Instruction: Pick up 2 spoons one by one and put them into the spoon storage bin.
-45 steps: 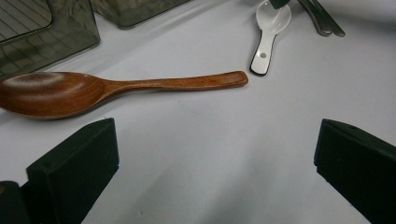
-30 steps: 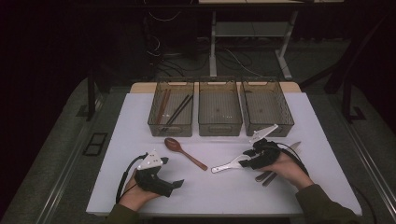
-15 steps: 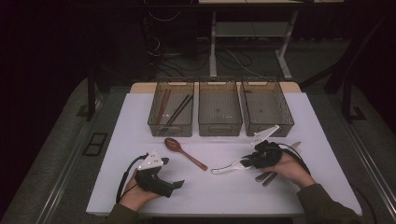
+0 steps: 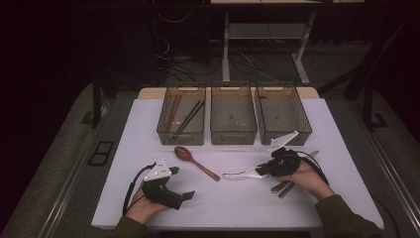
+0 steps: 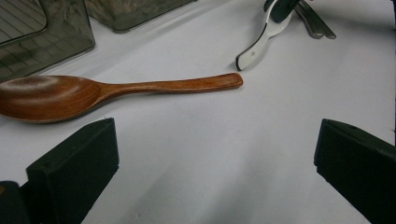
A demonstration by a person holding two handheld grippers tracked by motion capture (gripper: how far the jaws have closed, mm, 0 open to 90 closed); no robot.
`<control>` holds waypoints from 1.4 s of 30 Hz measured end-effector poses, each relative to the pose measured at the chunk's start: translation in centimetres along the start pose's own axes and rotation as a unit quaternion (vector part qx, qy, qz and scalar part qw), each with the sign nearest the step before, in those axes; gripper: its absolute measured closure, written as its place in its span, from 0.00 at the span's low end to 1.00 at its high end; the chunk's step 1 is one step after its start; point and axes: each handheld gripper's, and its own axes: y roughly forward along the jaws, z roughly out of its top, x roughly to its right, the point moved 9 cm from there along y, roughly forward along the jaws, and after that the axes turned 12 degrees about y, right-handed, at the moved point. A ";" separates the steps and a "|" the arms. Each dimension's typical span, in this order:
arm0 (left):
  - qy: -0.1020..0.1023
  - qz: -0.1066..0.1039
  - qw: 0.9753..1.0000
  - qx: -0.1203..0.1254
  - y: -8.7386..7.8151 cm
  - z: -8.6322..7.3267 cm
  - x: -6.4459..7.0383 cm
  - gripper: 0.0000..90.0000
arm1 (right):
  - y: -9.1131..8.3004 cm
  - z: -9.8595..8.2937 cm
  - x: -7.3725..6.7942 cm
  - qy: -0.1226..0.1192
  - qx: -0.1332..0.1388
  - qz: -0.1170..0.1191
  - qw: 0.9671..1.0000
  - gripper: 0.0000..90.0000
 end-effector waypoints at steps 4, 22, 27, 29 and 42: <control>-0.001 0.000 1.000 0.002 0.0 0.0 -0.1 0.00 | -0.5 0.5 0.3 0.012 0.019 -0.005 1.000 0.91; -0.002 -0.003 1.000 0.006 0.1 0.1 0.0 0.00 | -3.3 3.2 1.0 0.036 0.109 -0.035 0.993 0.91; -0.001 -0.003 1.000 0.006 0.1 0.1 0.0 0.00 | -4.0 4.0 1.1 0.036 0.127 -0.039 0.990 0.91; -0.001 -0.003 1.000 0.005 0.1 0.1 0.0 0.00 | -4.1 4.3 1.2 0.037 0.131 -0.040 0.990 0.91; -0.001 -0.001 1.000 0.005 0.2 0.1 -0.1 0.00 | -5.4 6.9 1.9 0.041 0.165 -0.062 0.984 0.91</control>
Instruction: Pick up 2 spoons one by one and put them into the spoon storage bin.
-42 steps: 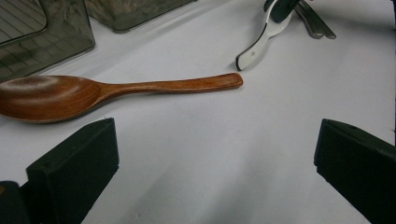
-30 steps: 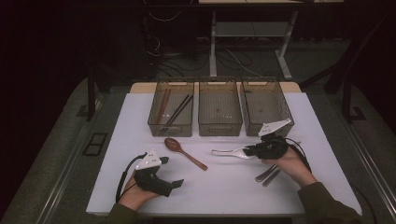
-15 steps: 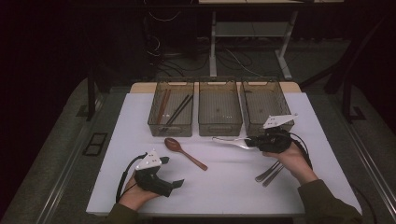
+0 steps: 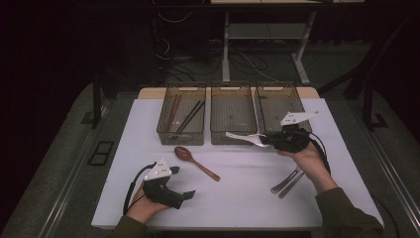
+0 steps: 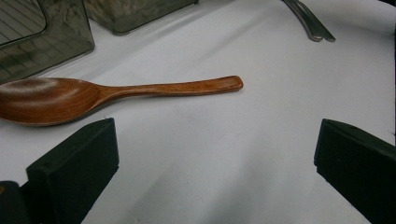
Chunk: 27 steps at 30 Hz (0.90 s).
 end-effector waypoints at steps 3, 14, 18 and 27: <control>0.000 0.000 1.000 0.001 0.0 0.0 0.0 0.00 | 0.0 0.8 0.1 -0.005 0.007 -0.009 1.000 0.91; -0.001 0.000 1.000 0.003 0.0 0.1 0.0 0.00 | 0.6 2.9 1.0 -0.001 0.028 -0.023 0.999 0.91; -0.001 0.000 1.000 0.003 0.0 0.2 0.1 0.00 | 1.3 3.5 1.3 -0.001 0.030 -0.031 0.999 0.91; -0.001 0.001 1.000 0.004 -0.1 0.1 0.0 0.00 | 3.7 4.5 1.9 -0.012 0.004 -0.051 0.999 0.91</control>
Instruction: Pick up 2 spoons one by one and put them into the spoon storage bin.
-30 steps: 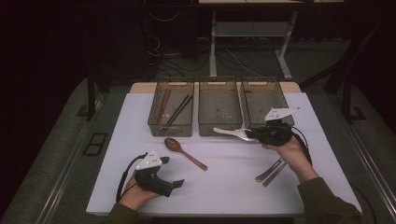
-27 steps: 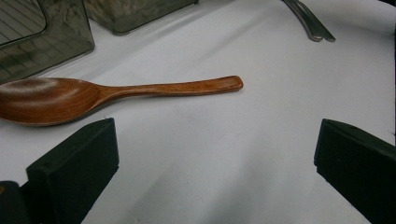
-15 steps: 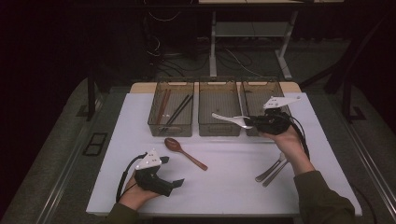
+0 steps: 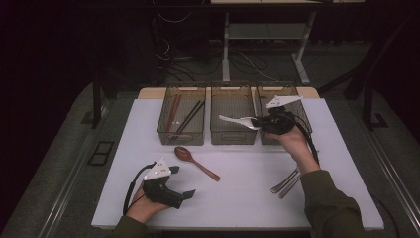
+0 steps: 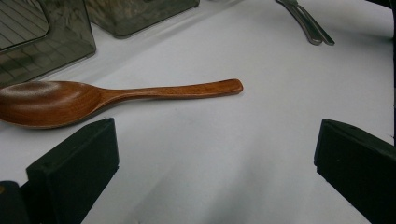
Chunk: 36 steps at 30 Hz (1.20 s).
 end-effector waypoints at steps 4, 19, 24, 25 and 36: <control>0.002 0.000 1.000 0.000 0.0 0.0 0.0 0.00 | 0.9 0.0 0.2 -0.004 -0.015 -0.006 1.000 0.91; 0.000 -0.001 1.000 -0.001 0.1 0.0 0.1 0.00 | 3.2 -0.4 0.4 -0.003 -0.056 -0.009 0.998 0.88; 0.001 -0.002 1.000 -0.001 0.0 0.0 0.1 0.00 | 3.3 -0.4 0.5 0.008 -0.050 -0.002 0.999 0.80; 0.000 -0.002 1.000 -0.001 0.1 -0.1 0.1 0.00 | 3.2 -0.3 0.5 0.011 -0.045 -0.001 0.999 0.78; 0.003 -0.003 1.000 -0.003 0.1 -0.1 0.1 0.00 | 1.2 0.2 0.2 0.049 -0.016 0.022 0.998 0.56</control>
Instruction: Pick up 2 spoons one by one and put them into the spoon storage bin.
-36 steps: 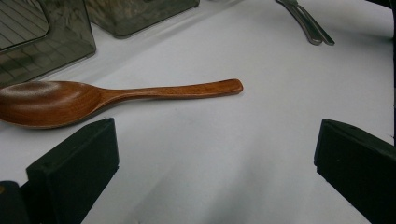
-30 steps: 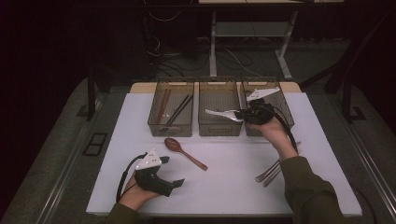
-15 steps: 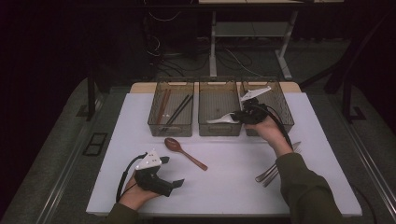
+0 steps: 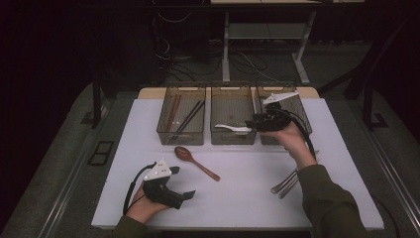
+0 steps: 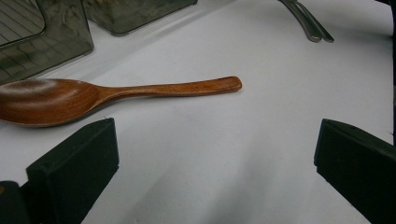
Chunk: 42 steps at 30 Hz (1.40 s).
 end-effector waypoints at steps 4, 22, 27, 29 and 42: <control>0.000 0.000 1.000 -0.001 0.0 0.0 0.0 0.00 | -1.1 -0.3 -0.6 0.000 0.010 0.011 1.000 0.47; -0.001 -0.004 1.000 -0.003 0.1 0.0 0.2 0.00 | -3.7 -4.2 -1.9 0.007 0.048 0.006 0.999 0.20; -0.002 -0.005 1.000 -0.002 0.0 0.0 0.2 0.00 | -4.5 -6.1 -2.1 0.004 0.047 0.008 0.999 0.18; -0.002 -0.005 1.000 -0.003 0.0 0.0 0.2 0.00 | -4.7 -7.0 -2.1 0.001 0.043 0.002 0.999 0.18; -0.003 -0.006 1.000 -0.009 0.1 0.2 0.2 0.00 | -6.6 -12.1 -1.9 0.003 0.042 0.000 0.999 0.18</control>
